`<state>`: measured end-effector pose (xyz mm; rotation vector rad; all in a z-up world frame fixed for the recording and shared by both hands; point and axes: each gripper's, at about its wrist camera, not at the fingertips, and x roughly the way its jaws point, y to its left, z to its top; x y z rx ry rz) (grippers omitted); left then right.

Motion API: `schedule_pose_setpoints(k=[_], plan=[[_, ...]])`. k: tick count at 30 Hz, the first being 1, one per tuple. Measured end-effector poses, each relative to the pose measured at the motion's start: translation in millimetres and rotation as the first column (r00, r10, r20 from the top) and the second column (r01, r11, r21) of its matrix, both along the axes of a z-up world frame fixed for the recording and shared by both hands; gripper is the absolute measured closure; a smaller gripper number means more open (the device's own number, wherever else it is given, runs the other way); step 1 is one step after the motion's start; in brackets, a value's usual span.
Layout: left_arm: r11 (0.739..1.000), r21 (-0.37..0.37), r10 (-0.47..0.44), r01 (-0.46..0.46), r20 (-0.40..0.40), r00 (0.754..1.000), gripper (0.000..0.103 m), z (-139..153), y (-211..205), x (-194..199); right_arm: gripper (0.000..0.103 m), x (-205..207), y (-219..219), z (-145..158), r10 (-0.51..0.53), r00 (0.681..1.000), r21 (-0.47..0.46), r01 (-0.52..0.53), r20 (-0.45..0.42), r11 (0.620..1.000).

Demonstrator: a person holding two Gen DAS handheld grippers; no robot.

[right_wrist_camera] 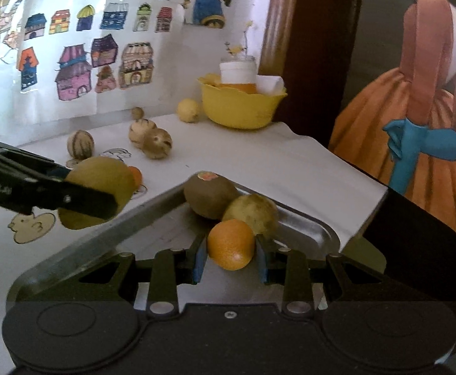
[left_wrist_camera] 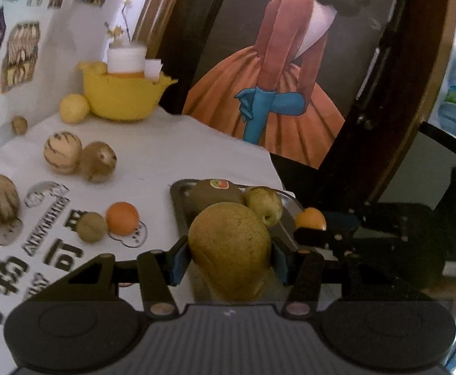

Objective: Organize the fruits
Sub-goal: 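Carry the pear and orange in both tools over the metal tray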

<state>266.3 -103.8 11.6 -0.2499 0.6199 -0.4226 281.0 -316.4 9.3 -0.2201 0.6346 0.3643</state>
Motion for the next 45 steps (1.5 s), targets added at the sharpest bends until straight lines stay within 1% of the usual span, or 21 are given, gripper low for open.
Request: schedule_pose_setpoints(k=[4,8,12,16,22,42,45], plan=[[1.000,-0.003,0.018,-0.018,-0.044,0.999,0.045,-10,-8,17,0.069,2,-2,-8,-0.022,1.000,-0.010,0.022,-0.009,1.000],[1.000,0.011,0.025,-0.024,-0.046,0.999,0.045,-13,-15,25,0.069,5,-5,-16,-0.037,0.999,-0.003,0.037,-0.022,0.999],[0.999,0.049,0.022,-0.020,-0.037,0.999,0.045,-13,-22,29,0.069,8,-4,-21,-0.035,0.999,0.003,0.035,-0.030,0.999],[0.997,0.069,0.026,-0.022,-0.055,0.998,0.045,-16,-27,34,0.069,11,-2,-26,-0.028,0.999,0.004,0.028,-0.034,1.000],[0.996,0.088,0.024,-0.020,-0.046,0.999,0.045,-16,-32,36,0.069,14,0,-31,-0.027,0.999,0.002,0.027,-0.041,1.000],[0.978,0.209,0.013,-0.011,-0.004,1.000,0.044,-18,-46,39,0.068,15,2,-34,-0.027,0.998,-0.014,0.027,-0.048,1.000],[0.977,0.214,0.007,-0.008,0.001,1.000,0.044,-19,-46,39,0.068,15,1,-34,-0.028,0.998,-0.014,0.027,-0.048,1.000]])
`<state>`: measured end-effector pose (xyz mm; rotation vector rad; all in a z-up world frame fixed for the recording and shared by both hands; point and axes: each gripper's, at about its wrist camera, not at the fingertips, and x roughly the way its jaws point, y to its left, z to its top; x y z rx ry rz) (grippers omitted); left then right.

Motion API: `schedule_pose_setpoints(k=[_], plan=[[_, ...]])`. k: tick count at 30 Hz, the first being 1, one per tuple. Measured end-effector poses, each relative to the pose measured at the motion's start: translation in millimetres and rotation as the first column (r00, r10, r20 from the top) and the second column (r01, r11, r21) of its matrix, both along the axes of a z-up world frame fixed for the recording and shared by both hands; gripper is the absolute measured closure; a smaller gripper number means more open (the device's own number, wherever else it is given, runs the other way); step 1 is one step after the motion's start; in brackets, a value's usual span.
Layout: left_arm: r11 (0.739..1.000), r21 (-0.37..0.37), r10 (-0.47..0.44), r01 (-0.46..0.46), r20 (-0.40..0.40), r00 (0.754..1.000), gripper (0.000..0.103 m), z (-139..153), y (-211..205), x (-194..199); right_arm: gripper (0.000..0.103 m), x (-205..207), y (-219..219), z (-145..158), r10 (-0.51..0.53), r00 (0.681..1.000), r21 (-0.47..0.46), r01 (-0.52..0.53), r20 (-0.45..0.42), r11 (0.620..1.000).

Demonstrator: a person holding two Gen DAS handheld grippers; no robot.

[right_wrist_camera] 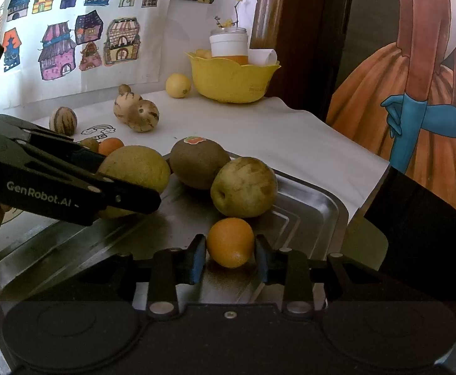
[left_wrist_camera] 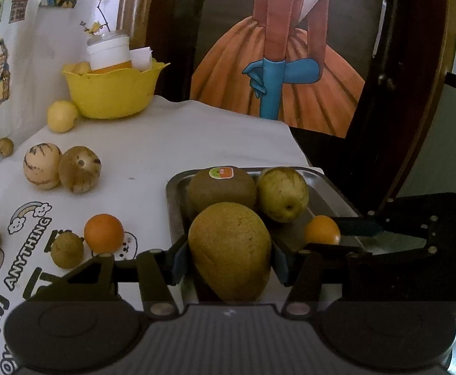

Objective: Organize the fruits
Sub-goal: 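Carry the pear and orange in both tools over the metal tray, then open both tools to release the pear and orange into the tray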

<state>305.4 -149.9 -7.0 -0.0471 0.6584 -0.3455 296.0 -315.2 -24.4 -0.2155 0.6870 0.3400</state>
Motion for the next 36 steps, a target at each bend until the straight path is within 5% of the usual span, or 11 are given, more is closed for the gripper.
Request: schedule_pose_setpoints(k=[7,13,21,27,36], plan=[[0.998,-0.065,-0.004,0.004,-0.011,1.000,0.042,-1,9,-1,0.062,-1,-2,0,-0.002,1.000,0.000,0.002,0.001,1.000],[0.992,-0.124,0.016,-0.018,-0.016,1.000,0.027,3,18,-7,0.050,-9,-3,5,-0.017,1.000,0.013,0.017,0.008,1.000],[0.979,-0.186,0.090,-0.085,0.018,0.996,0.001,22,40,-34,0.019,-31,-6,26,-0.052,0.998,0.052,0.049,0.044,0.997],[0.964,-0.199,0.184,-0.177,0.018,0.983,0.001,33,68,-67,0.001,-57,4,47,-0.042,0.997,0.067,0.037,0.061,0.997],[0.956,-0.140,0.259,-0.257,-0.003,0.966,0.000,31,104,-115,0.001,-91,54,57,0.063,0.997,0.038,-0.061,-0.035,0.997]])
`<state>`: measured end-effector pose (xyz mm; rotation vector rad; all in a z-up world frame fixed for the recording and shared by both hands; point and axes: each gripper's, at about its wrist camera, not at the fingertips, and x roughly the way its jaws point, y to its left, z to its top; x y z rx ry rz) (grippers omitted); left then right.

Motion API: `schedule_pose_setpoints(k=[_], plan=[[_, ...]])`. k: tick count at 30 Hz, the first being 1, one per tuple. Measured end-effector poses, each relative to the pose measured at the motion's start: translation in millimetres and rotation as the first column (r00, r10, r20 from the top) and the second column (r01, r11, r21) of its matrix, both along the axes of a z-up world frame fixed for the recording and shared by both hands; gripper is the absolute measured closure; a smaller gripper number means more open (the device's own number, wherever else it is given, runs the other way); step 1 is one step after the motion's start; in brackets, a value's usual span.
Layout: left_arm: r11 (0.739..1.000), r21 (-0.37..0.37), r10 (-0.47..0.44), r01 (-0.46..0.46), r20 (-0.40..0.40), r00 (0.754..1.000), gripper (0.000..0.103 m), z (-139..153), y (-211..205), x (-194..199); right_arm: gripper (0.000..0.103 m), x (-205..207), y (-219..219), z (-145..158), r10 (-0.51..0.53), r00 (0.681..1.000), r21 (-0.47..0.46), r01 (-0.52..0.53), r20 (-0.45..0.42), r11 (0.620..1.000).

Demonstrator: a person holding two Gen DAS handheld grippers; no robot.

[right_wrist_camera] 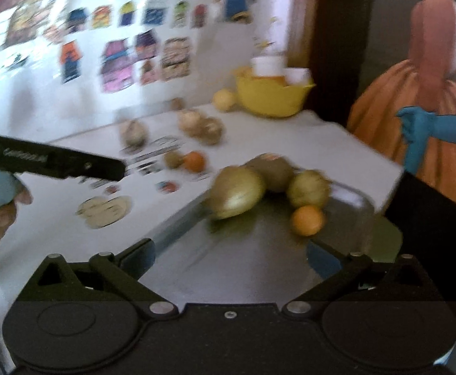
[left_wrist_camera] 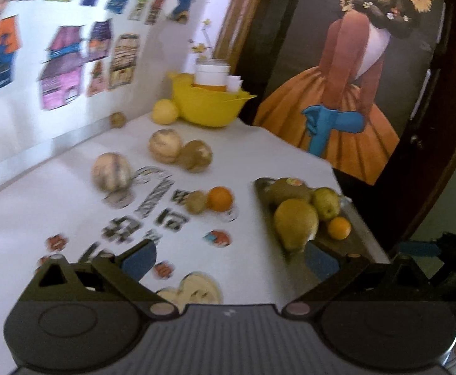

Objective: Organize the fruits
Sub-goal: 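Open both tools to release the pear and orange into the tray, then move both tools back toward the fruit on the tablecloth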

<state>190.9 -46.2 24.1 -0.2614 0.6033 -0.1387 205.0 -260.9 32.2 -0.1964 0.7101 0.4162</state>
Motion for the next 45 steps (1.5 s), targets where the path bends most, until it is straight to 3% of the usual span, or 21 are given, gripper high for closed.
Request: schedule_pose_setpoints(k=[7,17,30,37,45], plan=[[0.998,0.018,0.053,-0.052,-0.047,0.997,0.000,-8,36,-31,0.001,-21,53,6,0.132,0.991,-0.019,-0.132,-0.025,0.991],[0.991,0.058,0.123,-0.119,-0.077,0.989,0.000,-12,89,-51,0.001,-18,103,7,0.246,0.968,-0.027,-0.248,-0.050,0.968],[0.985,0.162,0.074,-0.065,-0.050,0.996,0.000,-7,111,-22,0.001,25,143,2,0.367,0.928,-0.114,-0.372,-0.061,0.921],[0.984,0.177,0.030,-0.025,-0.026,0.999,0.001,-8,115,8,0.001,52,151,-2,0.456,0.889,-0.198,-0.456,-0.050,0.868],[0.977,0.212,-0.029,0.028,0.003,1.000,0.001,-11,114,52,0.001,94,157,-11,0.578,0.813,-0.335,-0.564,-0.067,0.755]])
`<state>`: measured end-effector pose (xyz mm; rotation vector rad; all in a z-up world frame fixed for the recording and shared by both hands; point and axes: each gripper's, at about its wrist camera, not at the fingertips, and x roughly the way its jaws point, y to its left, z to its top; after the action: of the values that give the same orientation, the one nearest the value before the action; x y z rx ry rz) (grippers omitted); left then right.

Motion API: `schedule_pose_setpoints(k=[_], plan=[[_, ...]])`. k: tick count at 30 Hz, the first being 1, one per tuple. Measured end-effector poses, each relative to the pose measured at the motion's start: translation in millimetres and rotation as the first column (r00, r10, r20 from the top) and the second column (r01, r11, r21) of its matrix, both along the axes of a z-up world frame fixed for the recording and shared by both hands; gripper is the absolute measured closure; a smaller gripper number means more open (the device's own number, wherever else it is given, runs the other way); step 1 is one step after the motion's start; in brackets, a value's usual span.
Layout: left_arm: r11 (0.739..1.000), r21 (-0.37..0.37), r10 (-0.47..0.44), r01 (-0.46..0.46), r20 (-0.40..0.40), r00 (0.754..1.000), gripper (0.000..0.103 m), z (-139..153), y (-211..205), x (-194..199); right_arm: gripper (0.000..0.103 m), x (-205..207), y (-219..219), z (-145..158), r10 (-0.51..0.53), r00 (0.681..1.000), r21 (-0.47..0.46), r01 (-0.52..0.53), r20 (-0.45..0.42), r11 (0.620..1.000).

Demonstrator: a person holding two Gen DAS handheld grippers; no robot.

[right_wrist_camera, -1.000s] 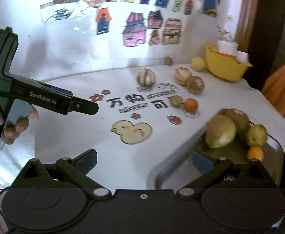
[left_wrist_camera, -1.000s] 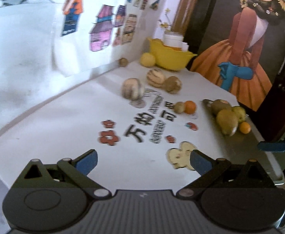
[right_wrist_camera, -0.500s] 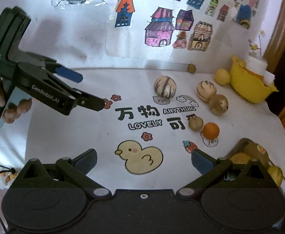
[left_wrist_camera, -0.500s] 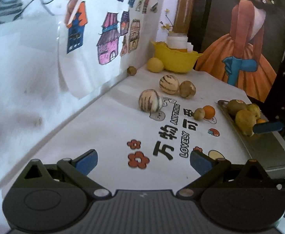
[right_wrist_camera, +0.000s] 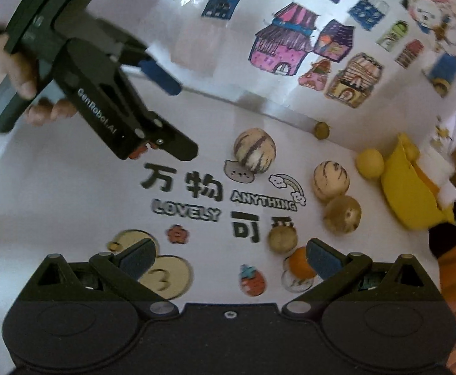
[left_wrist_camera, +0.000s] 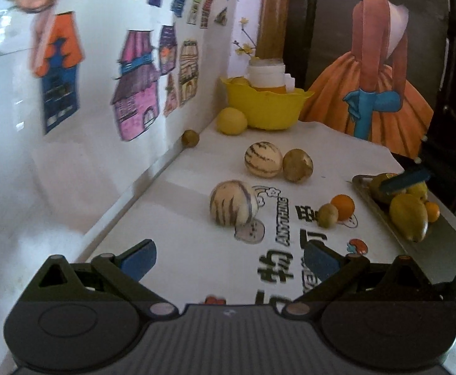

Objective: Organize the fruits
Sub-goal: 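Move both tools back toward the fruit on the tablecloth, then grasp the striped melon with the left tool while the right tool grasps a small brown fruit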

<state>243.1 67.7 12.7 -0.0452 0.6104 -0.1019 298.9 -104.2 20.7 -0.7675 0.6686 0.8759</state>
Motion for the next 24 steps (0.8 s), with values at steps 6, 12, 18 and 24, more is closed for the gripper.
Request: schedule_pose_setpoints(k=[6,12,18,24], plan=[[0.999,0.028,-0.028,0.028,-0.002,1.000,0.001,-8,-7,29,0.002,29,7,-12,0.039,0.999,-0.046,-0.039,0.003,0.998],[0.999,0.034,-0.032,0.033,-0.011,0.999,0.001,-16,-13,53,0.014,50,7,-27,0.029,0.999,-0.055,-0.031,-0.034,0.998],[0.999,0.036,-0.038,0.039,-0.023,0.999,0.001,-20,-19,69,0.022,64,3,-30,0.005,0.998,-0.018,-0.006,-0.061,1.000],[0.999,0.006,-0.036,0.036,-0.025,0.999,0.002,-23,-17,77,0.046,73,1,-30,0.004,0.997,0.002,-0.004,-0.082,1.000]])
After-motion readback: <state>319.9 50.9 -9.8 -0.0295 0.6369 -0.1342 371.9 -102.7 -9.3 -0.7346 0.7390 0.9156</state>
